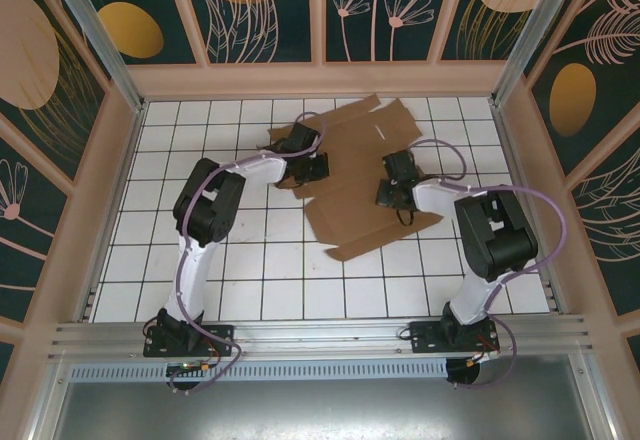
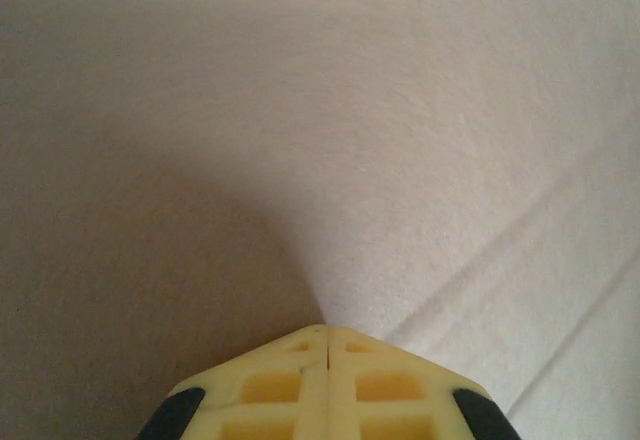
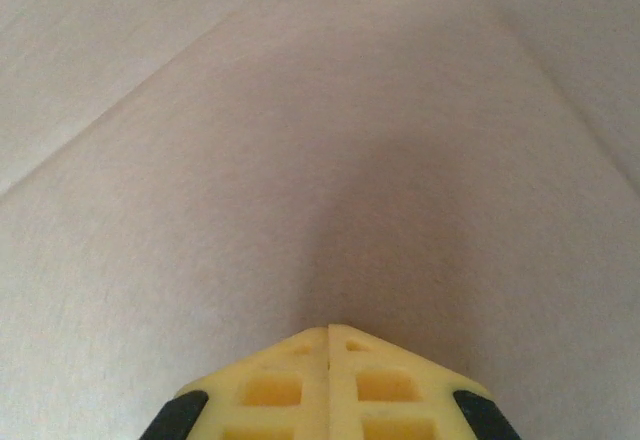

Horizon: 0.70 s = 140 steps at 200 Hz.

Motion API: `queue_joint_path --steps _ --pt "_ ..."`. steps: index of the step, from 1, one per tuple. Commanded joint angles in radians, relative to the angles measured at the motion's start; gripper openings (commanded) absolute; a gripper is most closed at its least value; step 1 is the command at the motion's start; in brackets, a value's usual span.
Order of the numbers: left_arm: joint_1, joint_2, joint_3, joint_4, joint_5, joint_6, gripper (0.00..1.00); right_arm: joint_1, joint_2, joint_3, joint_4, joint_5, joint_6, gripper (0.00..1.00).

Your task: Fold the paper box

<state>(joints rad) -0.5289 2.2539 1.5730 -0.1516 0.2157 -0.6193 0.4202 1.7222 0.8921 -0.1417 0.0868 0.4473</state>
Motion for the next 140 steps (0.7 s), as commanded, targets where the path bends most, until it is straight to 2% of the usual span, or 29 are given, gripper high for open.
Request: queue_joint_path --steps 1,20,39,63,82,106,123,140 --pt "0.013 0.018 -0.014 -0.078 -0.063 0.03 0.0 0.133 -0.017 -0.055 -0.068 -0.171 0.086 0.04" --pt "0.015 0.04 0.035 -0.11 -0.046 0.059 0.0 0.237 -0.019 -0.087 0.016 -0.289 0.164 0.05" --pt "0.013 0.067 0.083 -0.122 0.025 0.071 0.0 0.31 0.02 -0.086 0.129 -0.43 0.229 0.06" --pt "0.014 0.049 0.076 -0.01 0.182 0.061 0.0 0.35 0.066 -0.056 0.328 -0.525 0.306 0.11" --pt "0.014 -0.012 0.066 0.058 0.216 0.06 0.0 0.346 0.087 -0.046 0.487 -0.608 0.36 0.16" --pt "0.029 -0.146 0.023 0.068 0.141 0.073 0.0 0.305 -0.048 -0.063 0.466 -0.538 0.305 0.24" --pt "0.053 -0.287 -0.098 0.146 0.099 0.039 0.0 0.235 -0.178 -0.103 0.414 -0.483 0.237 0.32" --pt "0.057 -0.411 -0.214 0.167 0.019 0.005 0.0 0.151 -0.245 -0.106 0.322 -0.44 0.162 0.37"
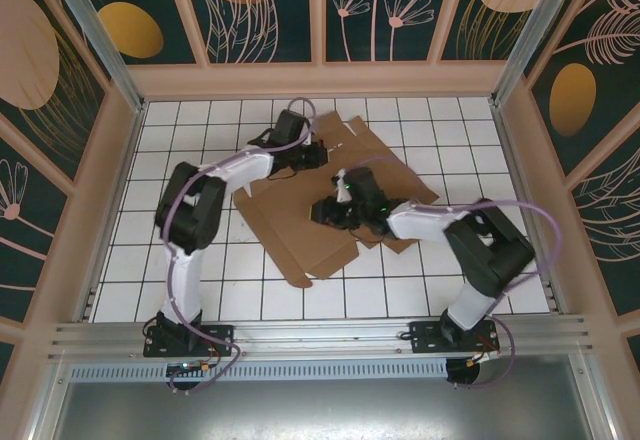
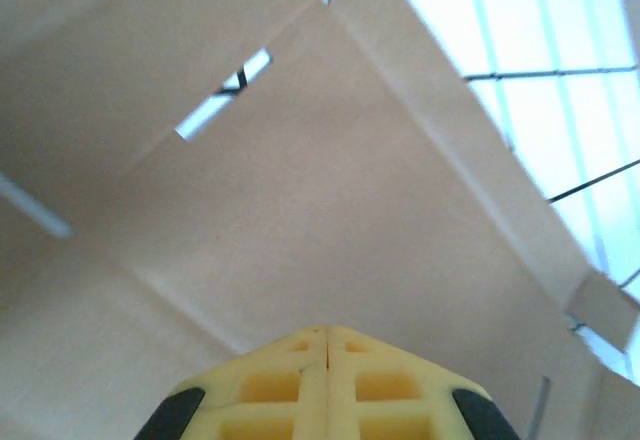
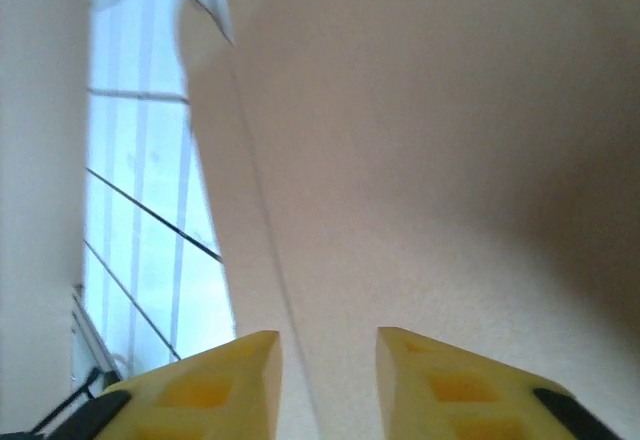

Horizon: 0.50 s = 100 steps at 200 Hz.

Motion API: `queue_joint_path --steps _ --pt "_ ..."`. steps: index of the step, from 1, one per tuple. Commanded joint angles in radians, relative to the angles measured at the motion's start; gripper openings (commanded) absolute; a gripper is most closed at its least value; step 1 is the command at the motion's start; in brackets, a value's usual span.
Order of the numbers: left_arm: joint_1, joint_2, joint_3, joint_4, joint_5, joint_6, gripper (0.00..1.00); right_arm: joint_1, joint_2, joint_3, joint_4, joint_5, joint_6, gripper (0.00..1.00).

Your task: Fold the paper box

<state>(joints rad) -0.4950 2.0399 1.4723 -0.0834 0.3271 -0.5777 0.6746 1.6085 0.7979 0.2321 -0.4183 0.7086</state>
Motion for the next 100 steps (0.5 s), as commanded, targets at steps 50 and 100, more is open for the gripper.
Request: queue_joint_path --steps 50,100 --pt "0.02 -0.317 -0.43 0.082 -0.037 -0.222 0.0 -0.164 0.011 0.119 -0.299 0.274 -0.355 0.38" --pt "0.019 -0.333 -0.54 0.042 -0.024 -0.277 0.0 -0.133 0.215 0.247 -0.426 0.396 -0.456 0.39"
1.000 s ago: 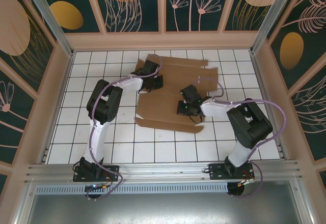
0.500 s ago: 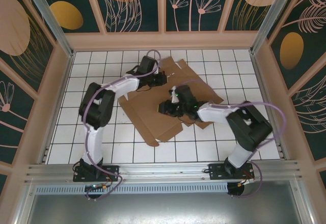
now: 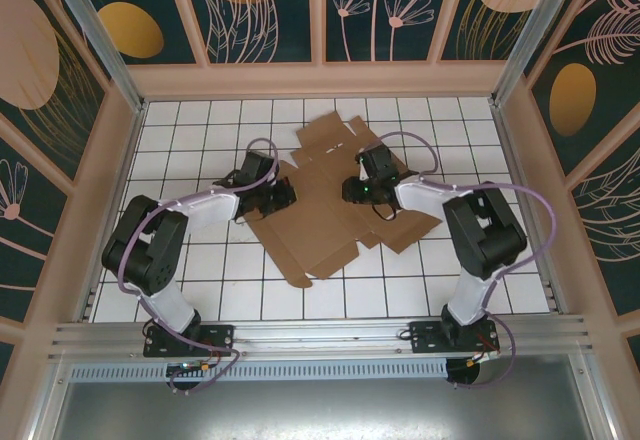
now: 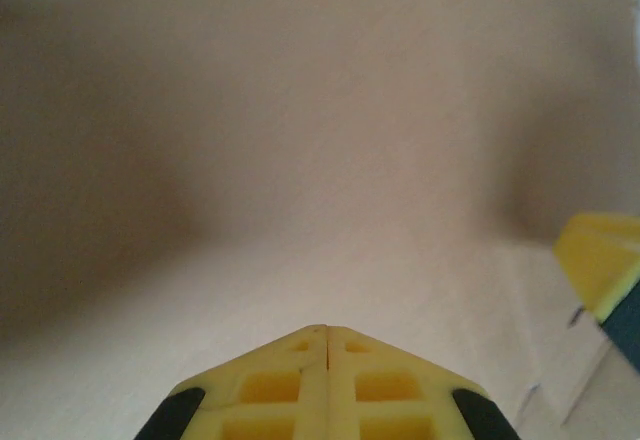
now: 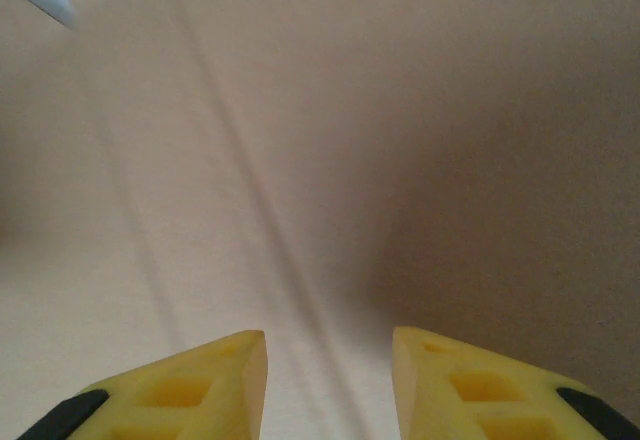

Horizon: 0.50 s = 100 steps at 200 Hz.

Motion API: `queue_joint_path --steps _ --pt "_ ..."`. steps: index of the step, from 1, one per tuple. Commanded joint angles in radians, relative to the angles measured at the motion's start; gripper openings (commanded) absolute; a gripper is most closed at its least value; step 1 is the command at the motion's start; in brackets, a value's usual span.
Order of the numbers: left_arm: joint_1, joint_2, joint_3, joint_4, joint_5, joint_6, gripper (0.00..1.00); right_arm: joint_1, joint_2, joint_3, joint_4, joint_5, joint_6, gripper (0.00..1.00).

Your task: Fold the paper box

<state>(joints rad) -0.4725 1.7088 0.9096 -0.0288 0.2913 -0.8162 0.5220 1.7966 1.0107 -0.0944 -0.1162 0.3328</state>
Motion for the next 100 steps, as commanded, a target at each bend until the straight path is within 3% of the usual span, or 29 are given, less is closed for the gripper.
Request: queue_joint_path --steps 1,41,63,100 --pt "-0.003 -0.001 0.024 -0.016 0.011 -0.038 0.0 0.019 0.029 0.034 -0.1 0.094 -0.079 0.39" --pt "0.019 0.102 0.057 -0.08 -0.056 -0.008 0.0 0.019 0.021 -0.029 -0.068 0.054 -0.05 0.42" --pt "0.062 0.203 0.117 -0.08 -0.017 -0.012 0.0 0.052 -0.009 -0.087 -0.039 -0.001 -0.016 0.43" --pt "0.095 0.265 0.205 -0.128 -0.071 0.024 0.0 0.123 -0.054 -0.135 0.027 -0.125 0.072 0.46"
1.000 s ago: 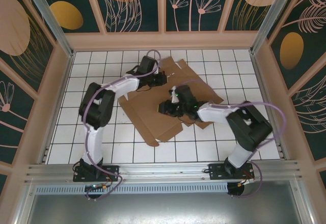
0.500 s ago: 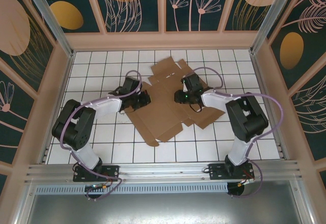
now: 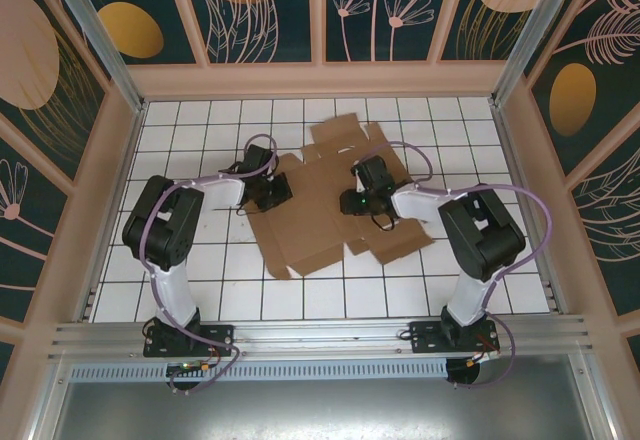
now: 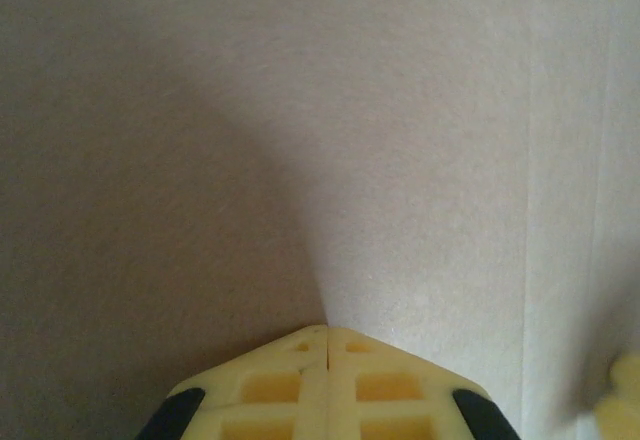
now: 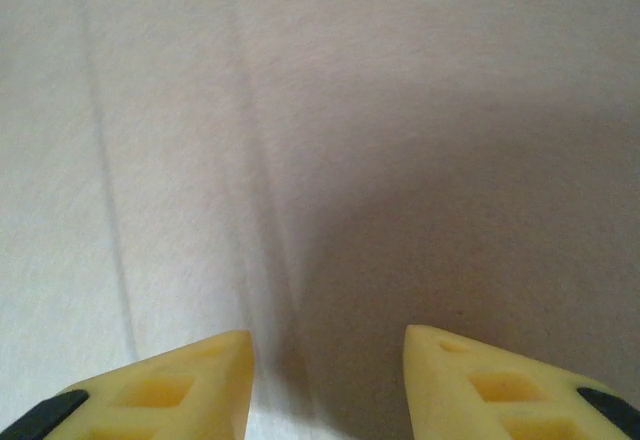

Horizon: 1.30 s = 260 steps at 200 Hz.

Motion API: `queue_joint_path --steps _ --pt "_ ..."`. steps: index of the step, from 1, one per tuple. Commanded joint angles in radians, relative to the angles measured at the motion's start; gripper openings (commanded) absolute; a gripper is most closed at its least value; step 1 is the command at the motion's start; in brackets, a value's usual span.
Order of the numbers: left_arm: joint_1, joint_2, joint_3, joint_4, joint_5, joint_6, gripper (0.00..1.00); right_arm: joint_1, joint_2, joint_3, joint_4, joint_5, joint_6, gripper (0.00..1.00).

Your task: Fold the paper box

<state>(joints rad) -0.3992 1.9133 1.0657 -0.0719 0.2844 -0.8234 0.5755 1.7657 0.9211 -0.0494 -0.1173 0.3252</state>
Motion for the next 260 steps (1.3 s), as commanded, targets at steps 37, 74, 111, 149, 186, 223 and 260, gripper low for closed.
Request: queue_joint_path --steps 37,74,111,149,186,223,260 --pt "0.023 0.011 0.118 -0.109 -0.069 0.096 0.0 0.073 -0.062 -0.017 -0.024 -0.125 0.092 0.47" --pt "0.025 -0.091 0.225 -0.189 -0.003 0.244 0.0 -0.018 -0.226 -0.037 0.0 -0.161 0.051 0.63" --pt "0.023 -0.168 0.353 -0.389 -0.243 0.434 0.0 -0.082 -0.33 -0.051 -0.081 -0.036 0.006 0.7" --pt "0.025 -0.282 0.271 -0.294 -0.275 0.492 0.0 -0.195 -0.392 -0.1 -0.158 0.092 0.002 0.84" --pt "0.024 -0.152 0.222 -0.128 0.018 0.401 0.0 -0.338 -0.419 -0.174 -0.106 0.076 0.096 0.93" --pt "0.034 0.011 0.357 -0.277 -0.02 0.474 0.0 -0.406 -0.362 -0.206 -0.055 -0.015 0.107 0.95" --pt "0.114 0.037 0.412 -0.319 0.081 0.516 0.0 -0.417 -0.299 -0.222 -0.012 -0.094 0.107 0.95"
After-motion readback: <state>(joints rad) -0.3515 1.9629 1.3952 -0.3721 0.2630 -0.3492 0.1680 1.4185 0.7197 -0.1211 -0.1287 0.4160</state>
